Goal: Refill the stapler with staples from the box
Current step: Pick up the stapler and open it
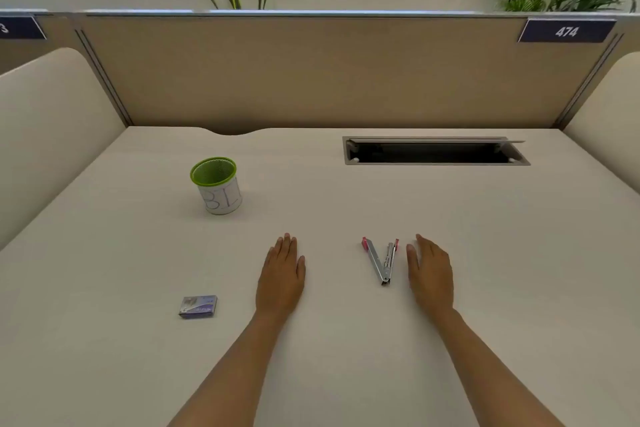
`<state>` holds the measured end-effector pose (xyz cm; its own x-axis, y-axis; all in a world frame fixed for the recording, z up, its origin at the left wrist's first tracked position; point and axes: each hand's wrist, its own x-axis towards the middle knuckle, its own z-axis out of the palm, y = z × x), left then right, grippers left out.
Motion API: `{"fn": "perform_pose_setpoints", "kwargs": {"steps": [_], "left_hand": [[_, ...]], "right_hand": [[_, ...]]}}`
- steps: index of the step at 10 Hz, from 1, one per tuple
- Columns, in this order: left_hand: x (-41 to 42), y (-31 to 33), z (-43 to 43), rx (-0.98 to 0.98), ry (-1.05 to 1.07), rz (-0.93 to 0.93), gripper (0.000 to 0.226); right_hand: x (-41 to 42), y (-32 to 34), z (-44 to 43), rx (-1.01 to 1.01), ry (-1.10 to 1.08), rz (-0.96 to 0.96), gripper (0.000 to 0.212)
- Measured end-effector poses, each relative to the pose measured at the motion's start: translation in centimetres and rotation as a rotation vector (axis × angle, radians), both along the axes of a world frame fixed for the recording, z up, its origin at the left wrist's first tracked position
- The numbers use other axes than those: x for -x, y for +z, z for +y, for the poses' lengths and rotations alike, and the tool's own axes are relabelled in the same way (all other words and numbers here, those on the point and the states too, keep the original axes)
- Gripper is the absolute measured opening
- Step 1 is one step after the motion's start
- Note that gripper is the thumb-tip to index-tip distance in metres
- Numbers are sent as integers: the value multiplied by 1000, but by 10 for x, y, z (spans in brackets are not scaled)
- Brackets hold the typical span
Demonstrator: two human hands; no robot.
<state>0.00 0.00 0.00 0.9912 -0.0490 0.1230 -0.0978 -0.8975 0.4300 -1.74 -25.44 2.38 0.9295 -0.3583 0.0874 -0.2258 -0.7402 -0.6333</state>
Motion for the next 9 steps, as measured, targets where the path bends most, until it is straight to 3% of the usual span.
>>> {"fn": "perform_pose_setpoints", "kwargs": {"steps": [1,3,4,6,7,9], "left_hand": [[6,0,-5,41,39,-11,49],[21,-4,-17,34,25,-47,48],[24,-4,-18,44,24,-47,47],[24,-1,-17,67,21,-48,47],[24,-1,-16,82,17,-50,47],[24,-2,-16,75,16,-60,47]], "right_hand": [[2,3,14,-189,-77,-49,54],[10,2,44,-27,-1,35,83],[10,0,51,82,10,48,80],[8,5,50,23,5,17,52],[7,6,46,-123,-5,-26,43],[3,18,39,-1158,14,-26,24]]}}
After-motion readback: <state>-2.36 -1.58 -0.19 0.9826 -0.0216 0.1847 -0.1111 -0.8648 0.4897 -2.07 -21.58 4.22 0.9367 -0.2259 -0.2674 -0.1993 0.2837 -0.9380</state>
